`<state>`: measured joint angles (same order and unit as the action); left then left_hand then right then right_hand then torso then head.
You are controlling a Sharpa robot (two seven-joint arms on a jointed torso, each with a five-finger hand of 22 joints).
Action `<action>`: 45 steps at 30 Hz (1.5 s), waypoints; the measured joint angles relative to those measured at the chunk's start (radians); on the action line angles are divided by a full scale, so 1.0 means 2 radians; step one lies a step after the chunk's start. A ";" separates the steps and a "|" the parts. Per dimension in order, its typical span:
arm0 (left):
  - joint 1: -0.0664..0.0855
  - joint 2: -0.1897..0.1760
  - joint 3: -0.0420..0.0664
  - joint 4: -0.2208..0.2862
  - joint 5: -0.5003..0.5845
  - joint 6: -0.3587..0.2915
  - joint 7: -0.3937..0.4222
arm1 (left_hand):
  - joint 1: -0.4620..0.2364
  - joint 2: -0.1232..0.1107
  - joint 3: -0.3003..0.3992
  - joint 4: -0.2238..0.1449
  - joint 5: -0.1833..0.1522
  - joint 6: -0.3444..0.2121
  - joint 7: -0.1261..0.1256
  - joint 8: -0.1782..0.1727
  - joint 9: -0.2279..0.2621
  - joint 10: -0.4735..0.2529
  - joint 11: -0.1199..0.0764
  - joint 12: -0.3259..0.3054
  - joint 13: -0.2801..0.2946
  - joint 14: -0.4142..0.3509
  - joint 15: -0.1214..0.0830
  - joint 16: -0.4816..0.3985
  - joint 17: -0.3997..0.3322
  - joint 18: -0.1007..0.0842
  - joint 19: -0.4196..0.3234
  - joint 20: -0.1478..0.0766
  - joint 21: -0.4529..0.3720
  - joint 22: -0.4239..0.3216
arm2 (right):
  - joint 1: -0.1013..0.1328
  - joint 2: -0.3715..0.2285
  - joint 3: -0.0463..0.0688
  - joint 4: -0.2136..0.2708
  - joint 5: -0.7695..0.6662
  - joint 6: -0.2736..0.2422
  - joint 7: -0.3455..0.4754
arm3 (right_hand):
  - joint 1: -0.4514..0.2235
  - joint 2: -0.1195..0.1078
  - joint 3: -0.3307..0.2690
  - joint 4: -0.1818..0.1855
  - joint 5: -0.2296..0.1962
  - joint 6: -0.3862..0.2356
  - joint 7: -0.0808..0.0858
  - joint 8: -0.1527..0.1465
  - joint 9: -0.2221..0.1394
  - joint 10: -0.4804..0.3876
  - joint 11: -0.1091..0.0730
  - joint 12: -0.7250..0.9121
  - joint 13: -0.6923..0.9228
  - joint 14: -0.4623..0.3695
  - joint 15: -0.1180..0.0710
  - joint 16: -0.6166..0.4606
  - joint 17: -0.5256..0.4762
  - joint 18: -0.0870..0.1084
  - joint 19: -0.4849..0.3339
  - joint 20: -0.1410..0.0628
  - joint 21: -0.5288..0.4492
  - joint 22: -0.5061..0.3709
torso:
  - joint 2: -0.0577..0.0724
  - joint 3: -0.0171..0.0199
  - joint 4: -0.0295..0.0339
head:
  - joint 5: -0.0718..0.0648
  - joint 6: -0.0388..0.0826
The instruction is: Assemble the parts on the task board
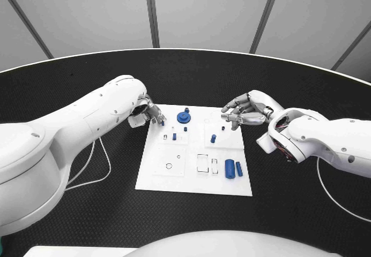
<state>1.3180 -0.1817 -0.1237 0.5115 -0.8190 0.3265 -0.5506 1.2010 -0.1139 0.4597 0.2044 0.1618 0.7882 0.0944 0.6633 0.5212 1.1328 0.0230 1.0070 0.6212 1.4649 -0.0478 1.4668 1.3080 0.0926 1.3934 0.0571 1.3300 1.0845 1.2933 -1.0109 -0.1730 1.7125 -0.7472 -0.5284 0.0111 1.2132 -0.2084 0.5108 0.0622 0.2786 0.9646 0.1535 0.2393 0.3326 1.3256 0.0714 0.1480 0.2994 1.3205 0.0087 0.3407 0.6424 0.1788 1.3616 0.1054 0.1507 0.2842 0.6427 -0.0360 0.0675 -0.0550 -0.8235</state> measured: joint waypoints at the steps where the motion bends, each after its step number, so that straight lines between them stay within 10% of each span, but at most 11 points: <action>1: 0.000 0.000 0.000 0.000 0.000 0.001 0.000 | 0.000 0.000 0.000 0.000 -0.002 0.000 0.000 0.000 0.000 0.000 0.000 0.000 0.000 0.000 0.000 0.000 0.000 0.000 0.000 0.000 0.000 0.000 | 0.000 0.000 0.000 0.000 0.000 0.000 0.000 | 0.000 0.000 0.000 0.000 0.000 0.000 0.000 0.000 0.000 0.000 0.000 0.000 0.000 0.000 0.000 0.000 0.000 0.000 0.000 0.000 0.000 0.000 | 0.000 0.0000 0.0000 | 0.000 0.000; 16: 0.000 0.001 0.000 -0.004 0.006 0.007 -0.002 | 0.006 0.006 0.011 -0.004 -0.003 0.000 0.000 0.000 -0.004 -0.002 -0.002 0.000 -0.005 0.000 0.000 0.000 0.000 0.000 0.000 0.000 0.000 0.000 | 0.000 0.001 0.000 0.001 0.000 0.000 0.000 | 0.000 0.000 0.000 0.000 0.000 0.000 0.000 0.000 0.000 -0.002 -0.002 0.002 0.001 0.000 0.000 0.000 0.001 0.000 0.000 0.000 0.000 0.000 | 0.000 -0.0001 0.0000 | 0.000 0.000; 31: 0.000 0.001 0.000 -0.005 0.016 0.013 -0.003 | 0.021 0.014 0.125 -0.062 -0.003 -0.015 0.006 0.019 -0.011 -0.008 0.001 -0.002 -0.023 0.000 0.000 0.000 0.000 0.000 0.000 0.000 0.000 0.000 | 0.000 0.002 0.000 0.000 0.000 0.001 -0.001 | 0.000 0.000 0.000 0.000 0.000 0.000 0.000 0.000 0.000 -0.002 -0.002 0.002 0.001 0.000 0.000 0.000 0.001 0.000 0.000 0.000 0.000 0.000 | 0.000 0.0000 0.0004 | 0.001 -0.001; 45: 0.000 -0.004 0.000 -0.003 0.031 0.014 0.005 | -0.010 0.018 0.166 -0.062 0.006 -0.019 0.010 0.037 -0.009 -0.009 0.002 0.004 -0.026 0.000 0.000 0.001 0.000 0.000 0.000 0.000 0.004 0.006 | 0.000 0.003 0.000 -0.002 0.000 0.003 -0.002 | 0.000 0.000 0.000 0.000 0.000 0.000 0.000 0.000 0.000 -0.002 -0.002 0.002 0.002 0.000 0.000 0.000 0.002 0.000 0.000 0.000 0.000 0.000 | -0.001 0.0001 0.0012 | 0.001 -0.002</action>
<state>1.3179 -0.1887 -0.1239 0.5065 -0.7566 0.3540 -0.5411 1.1800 -0.0771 0.7913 0.0798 0.1740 0.7502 0.1142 0.7370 0.5024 1.1147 0.0269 1.0143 0.5683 1.4649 -0.0478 1.4681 1.3076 0.0925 1.3934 0.0571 1.3381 1.0963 1.2934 -1.0058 -0.1729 1.7088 -0.7472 -0.5226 0.0079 1.2132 -0.2084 0.5108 0.0622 0.2786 0.9646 0.1535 0.2393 0.3326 1.3220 0.0678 0.1520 0.3037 1.3204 0.0088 0.3407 0.6473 0.1787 1.3615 0.1054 0.1507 0.2835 0.6408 -0.0359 0.0698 -0.0526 -0.8270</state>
